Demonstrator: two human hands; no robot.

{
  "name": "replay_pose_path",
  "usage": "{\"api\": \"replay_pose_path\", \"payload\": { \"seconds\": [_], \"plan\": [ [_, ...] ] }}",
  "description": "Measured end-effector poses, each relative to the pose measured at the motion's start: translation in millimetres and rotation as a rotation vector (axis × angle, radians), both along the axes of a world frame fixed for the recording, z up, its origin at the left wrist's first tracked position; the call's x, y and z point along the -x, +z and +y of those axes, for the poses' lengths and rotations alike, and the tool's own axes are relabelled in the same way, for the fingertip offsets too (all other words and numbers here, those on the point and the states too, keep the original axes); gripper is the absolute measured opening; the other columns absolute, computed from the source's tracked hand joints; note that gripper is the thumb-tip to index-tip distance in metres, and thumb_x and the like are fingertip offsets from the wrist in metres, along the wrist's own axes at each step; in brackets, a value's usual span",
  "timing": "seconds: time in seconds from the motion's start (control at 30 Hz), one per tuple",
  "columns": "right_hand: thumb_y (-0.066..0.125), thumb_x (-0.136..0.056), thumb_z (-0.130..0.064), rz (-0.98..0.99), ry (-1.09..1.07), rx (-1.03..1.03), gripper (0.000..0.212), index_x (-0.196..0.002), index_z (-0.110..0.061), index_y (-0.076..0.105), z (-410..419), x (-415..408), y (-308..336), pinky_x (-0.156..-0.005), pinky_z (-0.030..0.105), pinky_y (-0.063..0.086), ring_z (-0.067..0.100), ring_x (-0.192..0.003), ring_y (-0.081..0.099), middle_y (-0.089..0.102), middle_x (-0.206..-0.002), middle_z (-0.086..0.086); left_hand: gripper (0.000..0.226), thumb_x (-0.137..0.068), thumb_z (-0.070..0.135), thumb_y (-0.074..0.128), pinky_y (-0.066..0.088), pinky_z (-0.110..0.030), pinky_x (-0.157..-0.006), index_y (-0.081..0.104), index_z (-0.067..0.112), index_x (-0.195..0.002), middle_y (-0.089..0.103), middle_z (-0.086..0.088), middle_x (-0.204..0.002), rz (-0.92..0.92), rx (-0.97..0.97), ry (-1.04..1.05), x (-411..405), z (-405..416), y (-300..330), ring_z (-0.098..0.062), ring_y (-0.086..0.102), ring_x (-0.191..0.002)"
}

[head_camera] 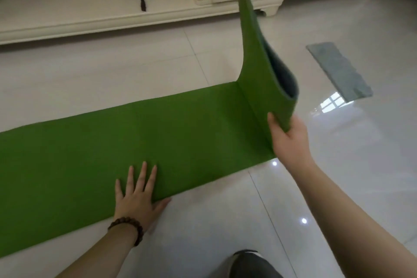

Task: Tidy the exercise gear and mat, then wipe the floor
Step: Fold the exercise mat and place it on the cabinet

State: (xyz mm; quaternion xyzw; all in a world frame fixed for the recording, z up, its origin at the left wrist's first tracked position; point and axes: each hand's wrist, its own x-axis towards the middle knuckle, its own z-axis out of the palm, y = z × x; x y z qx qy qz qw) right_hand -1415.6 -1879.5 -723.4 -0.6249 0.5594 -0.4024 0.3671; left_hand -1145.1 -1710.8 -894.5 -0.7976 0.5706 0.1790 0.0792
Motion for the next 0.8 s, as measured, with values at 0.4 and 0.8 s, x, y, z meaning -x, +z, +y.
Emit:
{"api": "replay_pose_path", "payload": {
  "seconds": [0.4, 0.8],
  "plan": [
    [-0.003, -0.081, -0.078, 1.140, 0.857, 0.074, 0.081, -0.150, -0.037, -0.006, 59, -53, -157, -0.113, 0.056, -0.014, 0.024, -0.142, -0.026, -0.020, -0.157, 0.005, 0.126, -0.061, 0.084, 0.054, 0.001, -0.062, -0.110, -0.029, 0.038, -0.144, -0.034, -0.004, -0.154, 0.129, 0.129, -0.111, 6, 5, 18, -0.033, -0.020, -0.144],
    [0.040, -0.090, -0.049, 1.097, 0.624, 0.187, 0.066, -0.149, -0.041, 0.013, 31, -36, -147, -0.113, 0.061, 0.008, 0.027, -0.146, 0.013, 0.015, -0.159, 0.010, 0.076, -0.077, 0.015, 0.077, 0.026, -0.061, -0.107, 0.042, 0.030, -0.142, 0.041, -0.005, -0.149, -0.033, 0.276, -0.308, 5, -42, 41, -0.036, 0.034, -0.139]
  ]
}}
